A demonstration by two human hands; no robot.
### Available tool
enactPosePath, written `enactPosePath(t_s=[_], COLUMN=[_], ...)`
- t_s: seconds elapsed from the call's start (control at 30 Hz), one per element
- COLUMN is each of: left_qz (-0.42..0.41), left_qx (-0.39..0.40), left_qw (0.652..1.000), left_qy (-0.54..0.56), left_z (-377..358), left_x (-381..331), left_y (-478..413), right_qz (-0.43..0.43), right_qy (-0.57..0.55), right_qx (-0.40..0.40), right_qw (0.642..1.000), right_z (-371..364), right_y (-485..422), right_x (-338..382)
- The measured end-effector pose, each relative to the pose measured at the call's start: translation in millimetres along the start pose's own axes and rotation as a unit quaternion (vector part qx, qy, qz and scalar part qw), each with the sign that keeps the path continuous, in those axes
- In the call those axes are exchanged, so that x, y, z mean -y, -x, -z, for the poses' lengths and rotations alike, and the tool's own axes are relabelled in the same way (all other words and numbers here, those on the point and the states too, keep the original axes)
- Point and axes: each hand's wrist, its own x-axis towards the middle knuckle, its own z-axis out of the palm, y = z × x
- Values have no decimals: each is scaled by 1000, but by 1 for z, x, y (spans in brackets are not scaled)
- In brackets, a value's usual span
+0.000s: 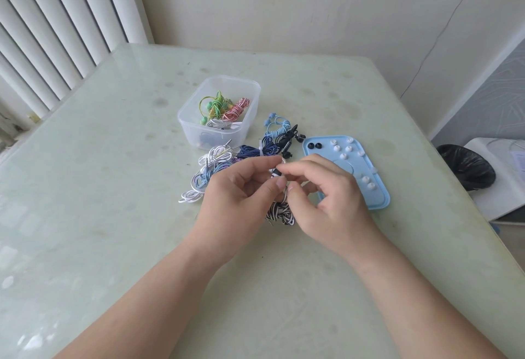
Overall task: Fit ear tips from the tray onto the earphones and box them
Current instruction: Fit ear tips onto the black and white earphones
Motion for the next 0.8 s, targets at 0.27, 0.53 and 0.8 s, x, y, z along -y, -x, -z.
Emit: enactPosePath(t_s=[0.27,0.53,0.8], left_qz=[-6,2,12], left_qx=[-14,-24,-59], left_qw=[1000,1000,998], left_qy=[-13,-2,-18], left_z=[1,2,5], left_x=[0,-6,-5], left_y=[-2,-2,-6], right_qz=[-88,-175,-146], right_qy=[-87,-57,123], right_qx=[21,101,195], right_qw=[992,978,962], right_z=[3,16,20], right_y=[3,-2,-3], right_x=[1,13,14])
